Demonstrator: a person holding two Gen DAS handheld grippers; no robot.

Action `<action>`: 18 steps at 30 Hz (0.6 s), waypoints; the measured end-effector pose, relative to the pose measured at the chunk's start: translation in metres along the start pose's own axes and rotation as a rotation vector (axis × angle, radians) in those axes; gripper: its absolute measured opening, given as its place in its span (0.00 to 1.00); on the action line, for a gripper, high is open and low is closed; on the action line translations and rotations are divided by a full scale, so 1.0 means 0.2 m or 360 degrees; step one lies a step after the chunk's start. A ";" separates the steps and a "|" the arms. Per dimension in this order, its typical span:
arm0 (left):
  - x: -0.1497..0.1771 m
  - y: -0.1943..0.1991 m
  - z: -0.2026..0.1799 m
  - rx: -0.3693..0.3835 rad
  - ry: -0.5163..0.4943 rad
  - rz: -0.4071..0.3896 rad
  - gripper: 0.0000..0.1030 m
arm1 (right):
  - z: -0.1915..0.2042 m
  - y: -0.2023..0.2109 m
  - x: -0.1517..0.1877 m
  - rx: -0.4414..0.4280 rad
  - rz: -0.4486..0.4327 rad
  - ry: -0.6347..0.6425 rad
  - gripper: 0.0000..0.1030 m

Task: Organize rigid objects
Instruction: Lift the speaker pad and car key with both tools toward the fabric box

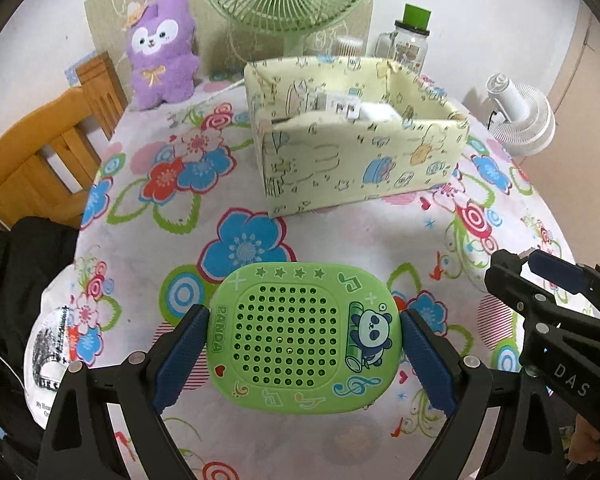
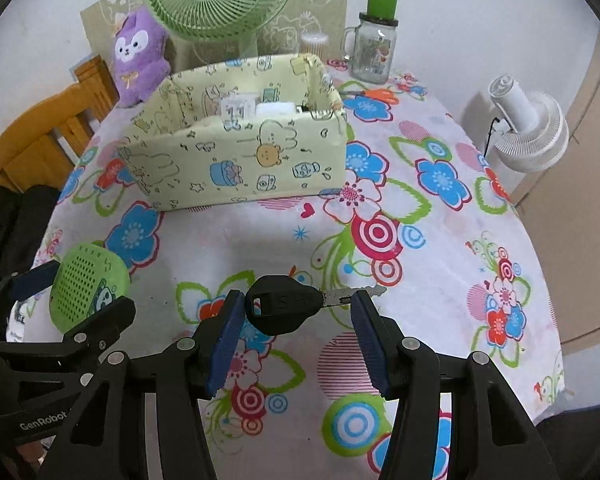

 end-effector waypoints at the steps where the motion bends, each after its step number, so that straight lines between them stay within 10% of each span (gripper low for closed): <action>1: -0.01 0.02 0.00 -0.0003 0.0002 -0.0007 0.92 | 0.00 0.02 0.00 -0.0003 -0.0008 0.0001 0.55; 18: -0.16 0.15 -0.05 -0.0040 0.0060 -0.0079 0.92 | -0.02 0.11 -0.16 -0.0089 -0.0039 0.0048 0.55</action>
Point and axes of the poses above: each gripper's, at about its wrist camera, not at the fingertips, and y roughly against the way its jaws point, z to its left, x to its underside, the point moved 7 cm from there along -y, roughly the way its jaws point, and after that the axes turned 6 degrees about -x, right-handed, at the moved point
